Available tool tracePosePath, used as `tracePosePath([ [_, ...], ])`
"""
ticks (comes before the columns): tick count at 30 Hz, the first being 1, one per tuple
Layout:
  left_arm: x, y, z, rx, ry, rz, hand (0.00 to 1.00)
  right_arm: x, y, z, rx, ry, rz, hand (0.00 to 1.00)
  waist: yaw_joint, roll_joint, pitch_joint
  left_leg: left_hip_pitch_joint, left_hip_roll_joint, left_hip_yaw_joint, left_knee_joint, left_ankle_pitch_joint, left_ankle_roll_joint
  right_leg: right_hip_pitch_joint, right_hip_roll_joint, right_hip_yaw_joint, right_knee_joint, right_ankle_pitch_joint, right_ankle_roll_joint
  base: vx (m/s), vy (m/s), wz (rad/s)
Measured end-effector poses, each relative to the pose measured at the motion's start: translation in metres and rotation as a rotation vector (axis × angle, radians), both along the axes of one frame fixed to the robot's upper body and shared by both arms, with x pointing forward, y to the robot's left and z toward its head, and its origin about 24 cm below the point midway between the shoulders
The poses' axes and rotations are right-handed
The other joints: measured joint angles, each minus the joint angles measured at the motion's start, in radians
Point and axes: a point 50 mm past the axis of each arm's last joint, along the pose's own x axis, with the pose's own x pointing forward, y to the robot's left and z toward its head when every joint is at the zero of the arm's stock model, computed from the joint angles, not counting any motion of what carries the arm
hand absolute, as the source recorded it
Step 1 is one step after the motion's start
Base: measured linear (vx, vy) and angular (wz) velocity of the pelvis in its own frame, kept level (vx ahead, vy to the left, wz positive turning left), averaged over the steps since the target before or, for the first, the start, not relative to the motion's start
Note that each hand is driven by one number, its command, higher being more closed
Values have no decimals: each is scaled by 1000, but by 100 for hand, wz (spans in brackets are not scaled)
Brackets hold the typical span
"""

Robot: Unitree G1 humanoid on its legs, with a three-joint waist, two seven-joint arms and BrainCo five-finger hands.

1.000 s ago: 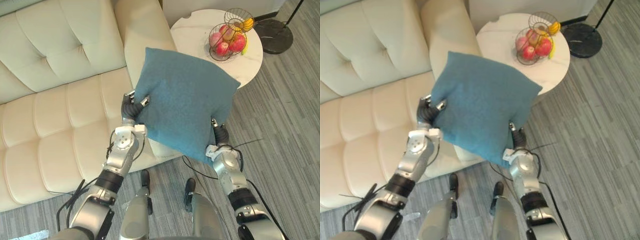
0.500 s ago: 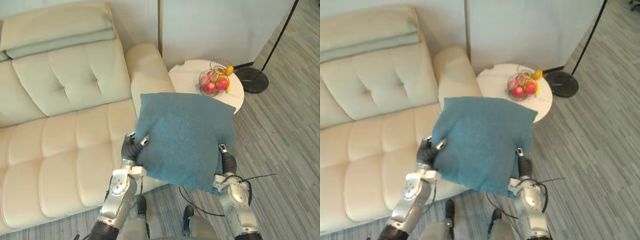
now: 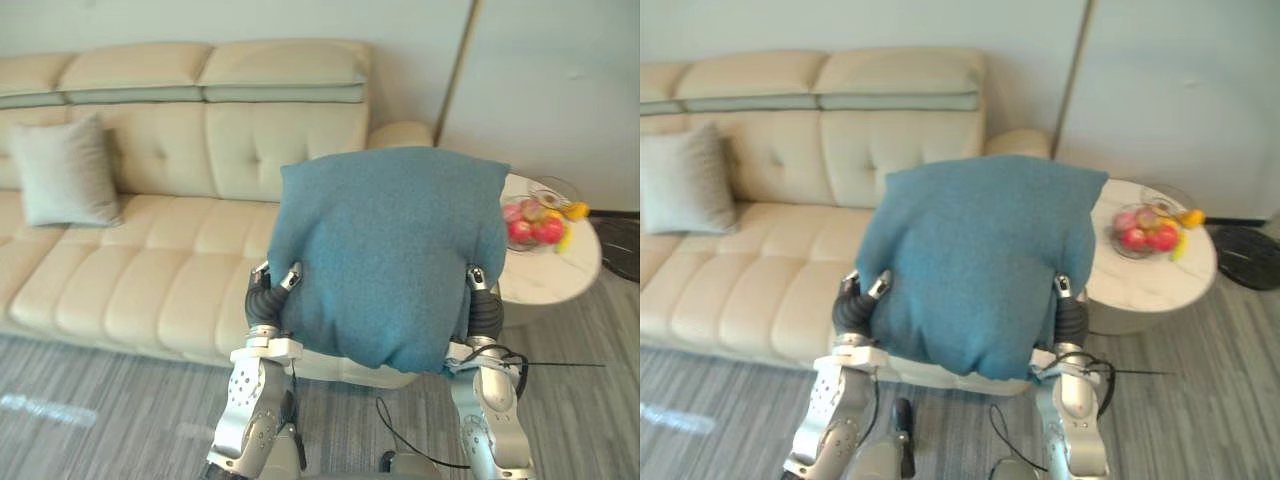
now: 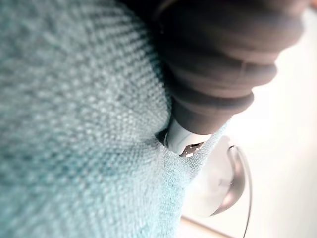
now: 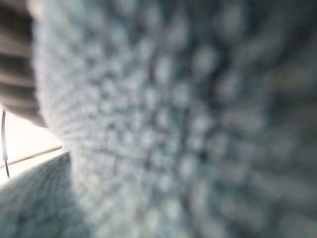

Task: Pick up cushions and gather them together orderly.

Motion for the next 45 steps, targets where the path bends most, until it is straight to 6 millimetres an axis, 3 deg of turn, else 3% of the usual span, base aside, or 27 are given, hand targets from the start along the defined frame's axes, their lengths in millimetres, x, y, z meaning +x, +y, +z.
tracePosePath([
  [3, 4, -6, -6, -1, 11, -34, 100, 4, -6, 2, -4, -15, -27, 100, -11, 3, -10, 55, 70, 146, 10, -77, -21, 0, -22, -83, -78, 65, 40, -24, 177, 99],
  [4, 7, -7, -11, -2, 35, -37, 100, 9, -7, 2, -5, -14, -27, 100, -16, 13, -17, 73, 59, 163, -47, -92, -63, 3, -26, -104, -111, 92, 60, 21, 302, 84],
  [5, 8, -7, -15, 6, 54, -39, 100, 11, -7, -1, -1, -5, -32, 100, -19, 10, -15, 71, 42, 158, -68, -103, -76, 16, -29, -121, -141, 114, 72, 30, 316, 73],
  [7, 9, -3, -32, 55, 129, -49, 100, 13, -8, -14, 8, 60, -36, 100, -26, -28, -19, 62, -18, 118, -85, -112, -57, 66, -58, -142, -203, 158, 94, 40, 312, 84],
  [9, 5, -2, -48, 86, 209, -68, 100, 12, -9, -29, 10, 134, -31, 100, -35, -51, -16, 67, -74, 59, -77, -143, -16, 69, -120, -132, -85, 168, 103, 84, 366, 99],
  [10, 4, -1, -50, 92, 223, -70, 100, 12, -8, -32, 11, 147, -29, 100, -34, -50, -16, 70, -80, 48, -77, -149, -11, 45, -135, -120, -24, 174, 94, 78, 343, 64],
  [11, 1, 3, -55, 110, 244, -69, 100, 11, -7, -38, 18, 176, -19, 100, -31, -52, -12, 91, -92, 25, -88, -164, -9, -47, -158, -36, 167, 190, 42, 84, 289, 45],
  [12, -2, 7, -58, 128, 259, -65, 100, 8, -3, -43, 39, 194, -12, 100, -36, -53, -8, 121, -101, 7, -106, -173, -16, -112, -126, 76, 306, 140, 43, 118, 276, 45],
  [14, -5, 9, -60, 139, 265, -63, 100, 4, 1, -47, 59, 209, -5, 100, -48, -64, -8, 176, -135, -18, -171, -179, -31, -187, -36, 188, 357, 76, 101, 149, 151, 49],
  [16, -4, 7, -55, 142, 238, -73, 100, 4, -2, -46, 64, 203, -15, 100, -50, -84, -9, 202, -183, -44, -213, -178, -30, -255, 15, 209, 292, 48, 105, 156, 54, 45],
  [18, -1, 2, -50, 147, 215, -88, 100, 2, -7, -46, 64, 200, -31, 100, -65, -86, -11, 217, -219, -92, -238, -182, -28, -287, 73, 220, 168, 50, 102, 270, -11, 89],
  [20, 1, -5, -46, 154, 193, -113, 100, -6, -14, -46, 59, 199, -61, 100, -85, -96, -12, 233, -254, -152, -239, -194, -24, -295, 107, 270, 89, 80, 55, 385, -82, 130],
  [21, 0, -13, -44, 146, 184, -134, 100, -17, -21, -47, 51, 211, -89, 100, -94, -101, -16, 252, -268, -207, -206, -228, -31, -276, 122, 304, 55, 135, -4, 378, -138, 122],
  [23, -2, -24, -43, 128, 185, -159, 100, -27, -30, -49, 50, 224, -122, 100, -99, -51, -34, 236, -217, -242, -139, -263, -53, -241, 119, 210, 71, 116, -29, 472, -160, 118],
  [24, -1, -29, -40, 123, 165, -180, 100, -30, -33, -47, 67, 217, -141, 100, -98, -42, -36, 216, -174, -195, -63, -246, -70, -207, 125, 169, 62, 107, -42, 473, -142, 94],
  [27, -1, -29, -40, 127, 165, -187, 100, -36, -33, -36, 56, 179, -142, 100, -88, -50, -28, 134, -70, -152, 244, -191, -14, -64, 159, 170, -18, 94, -64, 438, -122, 43],
  [28, -3, -29, -39, 125, 160, -192, 100, -36, -33, -29, 50, 145, -139, 100, -68, -63, -28, 112, -41, -125, 303, -209, -28, -12, 162, 201, -52, 87, -75, 438, 0, -26],
  [31, -4, -29, -32, 112, 121, -206, 100, -33, -32, -17, 40, 81, -136, 100, -35, -77, -26, 54, -8, -128, 235, -234, -48, 40, 157, 279, -95, 86, -77, 340, 104, -51],
  [33, -4, -29, -31, 111, 116, -204, 100, -32, -32, -16, 44, 75, -134, 100, -29, -80, -24, 28, -30, -195, 126, -230, -53, 69, 143, 344, -121, 85, -76, 213, 271, -64],
  [35, -5, -27, -31, 110, 117, -196, 100, -27, -30, -14, 46, 61, -124, 100, -9, -75, -26, 29, -80, -329, -73, -170, -100, 68, 125, 450, -116, 56, -28, 181, 394, -118],
  [36, -5, -27, -31, 107, 116, -194, 100, -26, -29, -13, 45, 59, -122, 100, -3, -63, -29, 38, -80, -345, -113, -118, -132, 65, 129, 476, -107, 42, -5, 175, 405, -142],
  [37, -8, -22, -34, 116, 126, -184, 100, -25, -26, -21, 57, 90, -115, 100, -3, -88, -32, 62, -98, -302, -78, -98, -115, 65, 107, 534, -90, 17, 36, 173, 379, -119],
  [38, -8, -22, -35, 115, 129, -183, 100, -26, -25, -23, 61, 107, -113, 100, -16, -97, -30, 68, -99, -257, -39, -135, -92, 62, 92, 556, -84, 29, 55, 173, 443, -106],
  [40, -8, -19, -36, 123, 132, -178, 100, -25, -21, -23, 65, 106, -97, 100, -13, -116, -37, 80, -96, -165, -1, -180, -70, 30, 72, 602, -70, 44, 88, 112, 360, -106],
  [43, -7, -13, -36, 135, 135, -159, 100, -24, -15, -23, 81, 104, -83, 100, -14, -125, -36, 118, -89, -46, 20, -200, -49, -44, 65, 613, -12, 79, 137, 64, 285, -123],
  [45, -6, -11, -36, 136, 134, -149, 100, -24, -13, -25, 94, 106, -80, 100, -12, -123, -37, 156, -82, 18, 1, -200, -49, -79, 66, 565, 2, 118, 132, 11, 145, -112],
])
